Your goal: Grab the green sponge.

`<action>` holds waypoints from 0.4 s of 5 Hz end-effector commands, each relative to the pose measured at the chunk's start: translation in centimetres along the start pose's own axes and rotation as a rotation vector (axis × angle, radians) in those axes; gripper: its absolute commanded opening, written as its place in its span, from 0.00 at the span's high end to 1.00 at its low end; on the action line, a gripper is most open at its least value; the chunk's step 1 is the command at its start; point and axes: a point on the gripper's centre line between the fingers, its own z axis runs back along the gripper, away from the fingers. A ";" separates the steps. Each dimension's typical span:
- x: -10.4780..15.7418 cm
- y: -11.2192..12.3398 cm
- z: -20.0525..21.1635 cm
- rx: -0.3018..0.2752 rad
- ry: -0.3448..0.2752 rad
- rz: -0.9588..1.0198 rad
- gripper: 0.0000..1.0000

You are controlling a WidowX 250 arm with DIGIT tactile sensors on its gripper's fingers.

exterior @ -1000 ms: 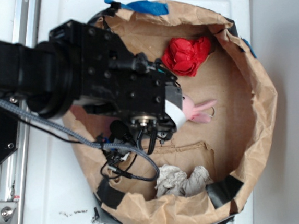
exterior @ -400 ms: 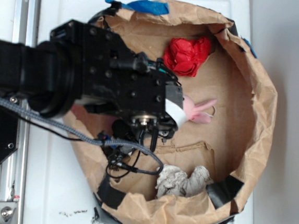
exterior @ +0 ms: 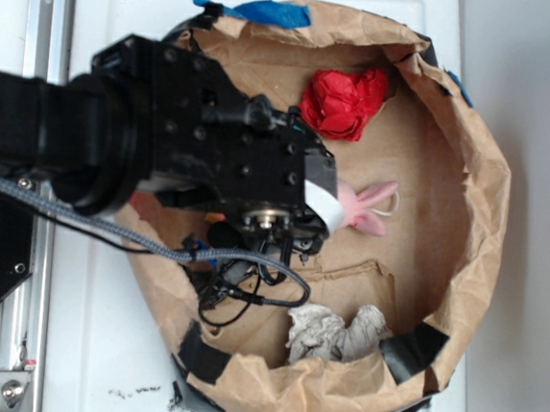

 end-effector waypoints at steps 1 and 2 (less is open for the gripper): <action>0.7 0.8 1.4 0.007 -0.048 -0.004 1.00; 0.8 0.8 1.5 0.003 -0.050 0.000 1.00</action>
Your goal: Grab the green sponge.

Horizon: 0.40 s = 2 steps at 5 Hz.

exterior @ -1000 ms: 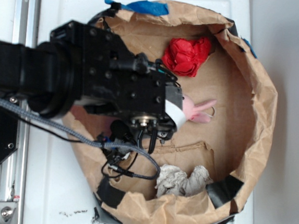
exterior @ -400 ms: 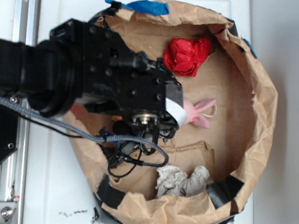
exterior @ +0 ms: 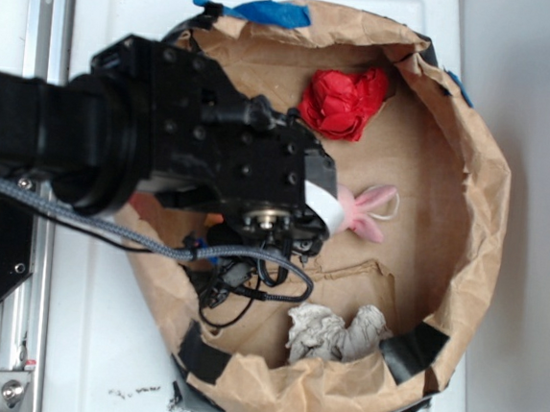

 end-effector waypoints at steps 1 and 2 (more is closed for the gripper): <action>0.8 0.8 1.9 0.013 -0.063 -0.004 1.00; 0.7 0.5 3.4 0.003 -0.086 0.019 1.00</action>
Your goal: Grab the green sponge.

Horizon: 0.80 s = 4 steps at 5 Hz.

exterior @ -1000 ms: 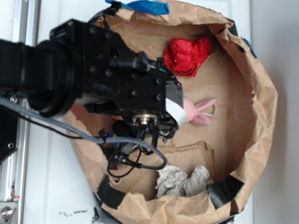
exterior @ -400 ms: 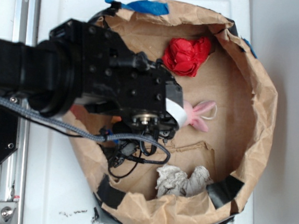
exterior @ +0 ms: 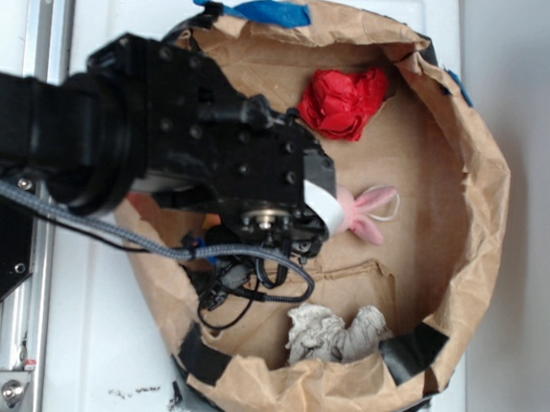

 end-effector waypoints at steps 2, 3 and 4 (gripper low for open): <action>1.0 0.5 10.0 -0.039 -0.098 0.225 1.00; 1.2 0.9 11.6 -0.053 -0.127 0.264 1.00; 1.6 1.4 12.5 -0.040 -0.167 0.298 1.00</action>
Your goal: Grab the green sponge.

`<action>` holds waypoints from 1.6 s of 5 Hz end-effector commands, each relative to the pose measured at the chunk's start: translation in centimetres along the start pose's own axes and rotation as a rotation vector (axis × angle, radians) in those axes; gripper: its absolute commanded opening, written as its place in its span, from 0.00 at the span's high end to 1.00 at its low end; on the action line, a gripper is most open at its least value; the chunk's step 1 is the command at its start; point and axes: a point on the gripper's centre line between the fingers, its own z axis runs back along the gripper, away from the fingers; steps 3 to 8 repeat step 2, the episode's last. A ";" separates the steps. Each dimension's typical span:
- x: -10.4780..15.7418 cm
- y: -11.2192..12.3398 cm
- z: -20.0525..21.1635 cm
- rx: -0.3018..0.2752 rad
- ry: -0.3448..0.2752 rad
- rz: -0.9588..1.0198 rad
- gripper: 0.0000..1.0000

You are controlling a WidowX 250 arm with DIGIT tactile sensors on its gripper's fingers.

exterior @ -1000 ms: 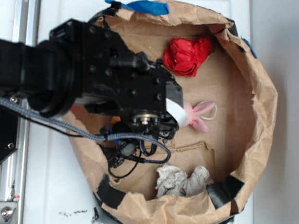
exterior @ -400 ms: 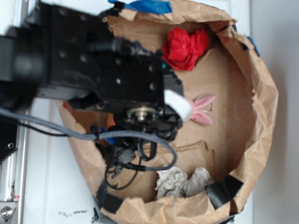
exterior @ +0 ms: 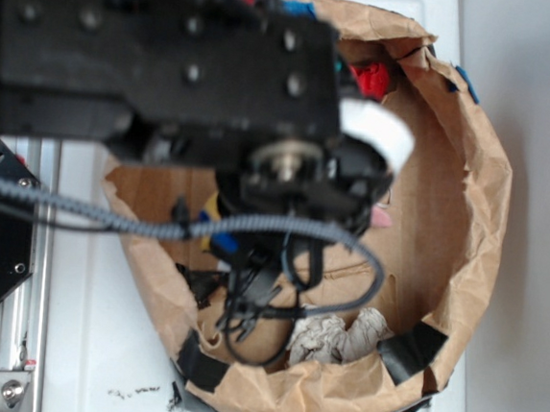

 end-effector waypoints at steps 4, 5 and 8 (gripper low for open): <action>1.3 2.2 4.5 0.034 -0.175 0.138 1.00; 1.3 2.2 4.5 0.034 -0.175 0.138 1.00; 1.3 2.2 4.5 0.034 -0.175 0.138 1.00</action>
